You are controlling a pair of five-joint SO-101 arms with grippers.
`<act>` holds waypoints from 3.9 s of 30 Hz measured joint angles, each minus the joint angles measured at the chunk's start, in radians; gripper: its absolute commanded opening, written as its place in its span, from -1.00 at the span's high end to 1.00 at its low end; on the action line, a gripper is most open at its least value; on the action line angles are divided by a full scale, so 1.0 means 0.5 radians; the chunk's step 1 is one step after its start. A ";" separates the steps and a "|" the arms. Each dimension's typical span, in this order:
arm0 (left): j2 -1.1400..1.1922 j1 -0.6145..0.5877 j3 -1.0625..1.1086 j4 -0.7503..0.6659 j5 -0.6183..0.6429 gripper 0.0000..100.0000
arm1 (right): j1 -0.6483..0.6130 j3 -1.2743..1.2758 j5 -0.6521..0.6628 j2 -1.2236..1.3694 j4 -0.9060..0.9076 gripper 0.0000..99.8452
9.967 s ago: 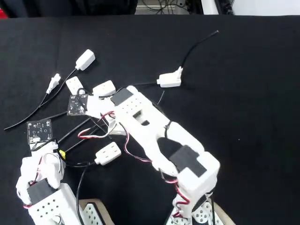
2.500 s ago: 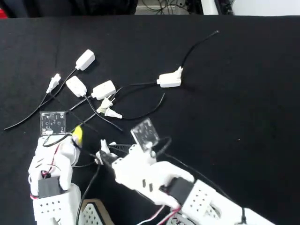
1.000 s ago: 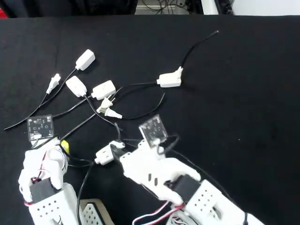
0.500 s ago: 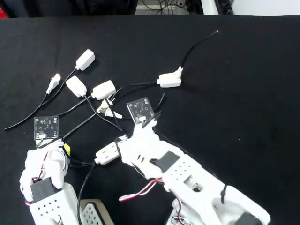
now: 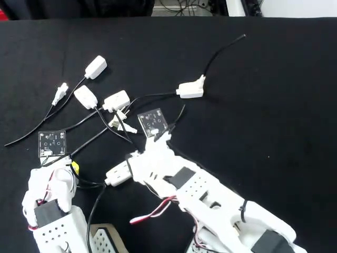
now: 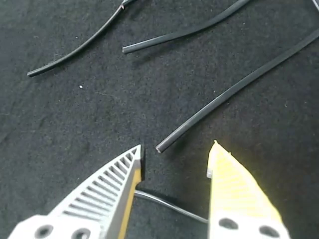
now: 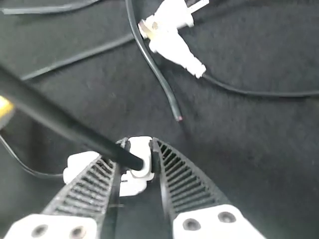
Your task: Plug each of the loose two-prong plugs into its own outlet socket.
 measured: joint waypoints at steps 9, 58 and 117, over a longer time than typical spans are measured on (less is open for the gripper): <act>0.000 0.000 0.000 0.000 -0.003 0.57 | -0.077 -0.239 -0.126 0.083 0.322 0.98; 0.000 0.000 0.003 0.000 -0.003 0.57 | -0.178 -0.230 -0.356 -0.040 0.614 0.98; 0.000 0.000 0.003 0.000 -0.003 0.57 | -0.120 -0.181 0.381 0.040 0.497 0.98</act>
